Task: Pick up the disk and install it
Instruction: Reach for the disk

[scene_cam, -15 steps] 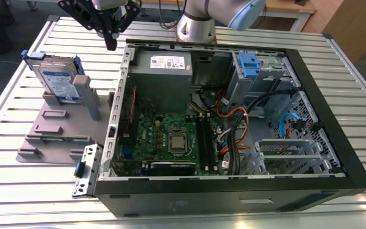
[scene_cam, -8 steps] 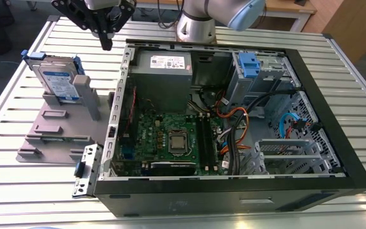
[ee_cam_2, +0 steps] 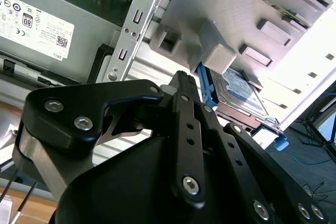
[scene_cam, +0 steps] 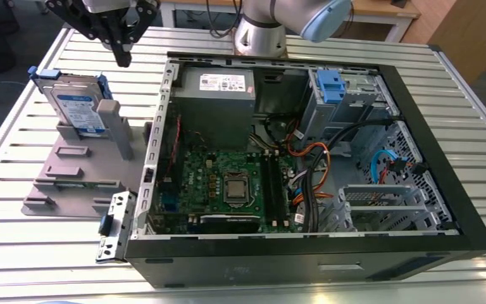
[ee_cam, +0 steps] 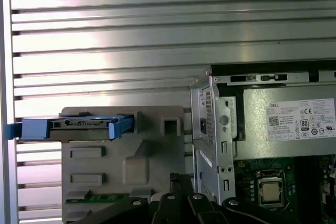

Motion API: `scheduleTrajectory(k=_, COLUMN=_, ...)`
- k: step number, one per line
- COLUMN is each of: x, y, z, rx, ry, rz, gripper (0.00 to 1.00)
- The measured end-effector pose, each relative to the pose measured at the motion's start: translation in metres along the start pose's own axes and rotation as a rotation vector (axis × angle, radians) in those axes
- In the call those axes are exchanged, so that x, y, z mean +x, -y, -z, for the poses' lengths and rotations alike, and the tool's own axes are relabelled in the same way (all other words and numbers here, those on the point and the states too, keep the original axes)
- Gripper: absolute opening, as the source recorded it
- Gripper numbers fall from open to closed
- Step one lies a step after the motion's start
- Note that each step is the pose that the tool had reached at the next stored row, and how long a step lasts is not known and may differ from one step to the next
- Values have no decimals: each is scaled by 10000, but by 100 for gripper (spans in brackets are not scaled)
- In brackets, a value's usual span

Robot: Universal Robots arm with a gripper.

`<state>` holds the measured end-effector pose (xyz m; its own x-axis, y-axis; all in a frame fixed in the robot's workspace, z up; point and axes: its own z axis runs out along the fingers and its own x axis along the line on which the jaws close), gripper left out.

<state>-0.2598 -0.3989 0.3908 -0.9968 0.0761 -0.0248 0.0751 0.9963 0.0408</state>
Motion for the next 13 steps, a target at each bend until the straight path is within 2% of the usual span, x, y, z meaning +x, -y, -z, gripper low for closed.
scheduleTrajectory(k=13, x=30, y=2, z=0, rx=0, ry=0, rz=1, gripper=11)
